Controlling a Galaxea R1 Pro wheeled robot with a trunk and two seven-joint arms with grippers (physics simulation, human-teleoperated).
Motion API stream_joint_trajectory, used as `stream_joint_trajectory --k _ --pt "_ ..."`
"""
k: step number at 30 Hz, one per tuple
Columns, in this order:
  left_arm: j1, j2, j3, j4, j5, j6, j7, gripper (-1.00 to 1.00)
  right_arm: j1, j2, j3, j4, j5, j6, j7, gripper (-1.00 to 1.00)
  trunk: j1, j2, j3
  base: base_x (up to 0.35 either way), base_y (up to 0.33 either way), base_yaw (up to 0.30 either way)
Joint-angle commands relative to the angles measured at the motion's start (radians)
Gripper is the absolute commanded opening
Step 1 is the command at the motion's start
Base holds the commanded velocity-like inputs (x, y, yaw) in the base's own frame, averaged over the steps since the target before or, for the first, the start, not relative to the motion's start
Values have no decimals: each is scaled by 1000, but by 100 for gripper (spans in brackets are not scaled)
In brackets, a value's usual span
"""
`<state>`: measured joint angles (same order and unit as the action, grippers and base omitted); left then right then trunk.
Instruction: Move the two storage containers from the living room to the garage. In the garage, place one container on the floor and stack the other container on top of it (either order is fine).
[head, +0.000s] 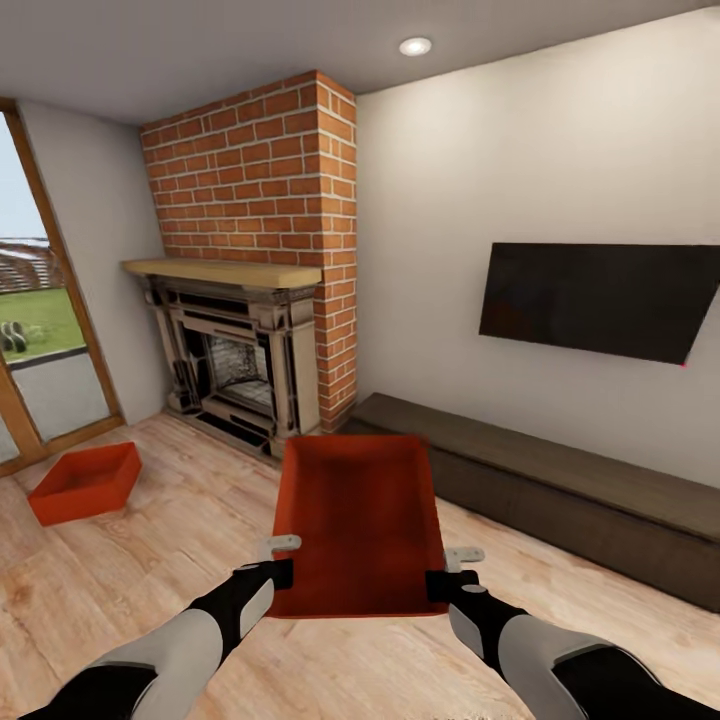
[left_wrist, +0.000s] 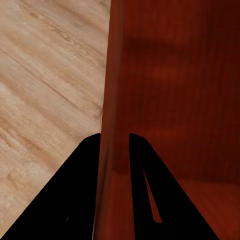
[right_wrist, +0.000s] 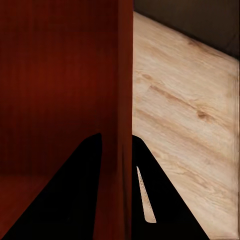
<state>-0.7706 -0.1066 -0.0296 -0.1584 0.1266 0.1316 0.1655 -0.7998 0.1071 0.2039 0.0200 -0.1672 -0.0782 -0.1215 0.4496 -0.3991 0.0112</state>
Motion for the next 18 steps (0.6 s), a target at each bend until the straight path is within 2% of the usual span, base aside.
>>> stream_joint_trajectory --k 1,18 --pt "0 11 4 -6 -13 7 42 -100 -1 0 -14 5 -23 -6 -81 -100 0 -1 0 0 0 -295" --pt "0 11 4 -6 -13 7 42 -100 -1 0 -14 5 -23 -7 -82 -100 0 -1 0 0 0 -294"
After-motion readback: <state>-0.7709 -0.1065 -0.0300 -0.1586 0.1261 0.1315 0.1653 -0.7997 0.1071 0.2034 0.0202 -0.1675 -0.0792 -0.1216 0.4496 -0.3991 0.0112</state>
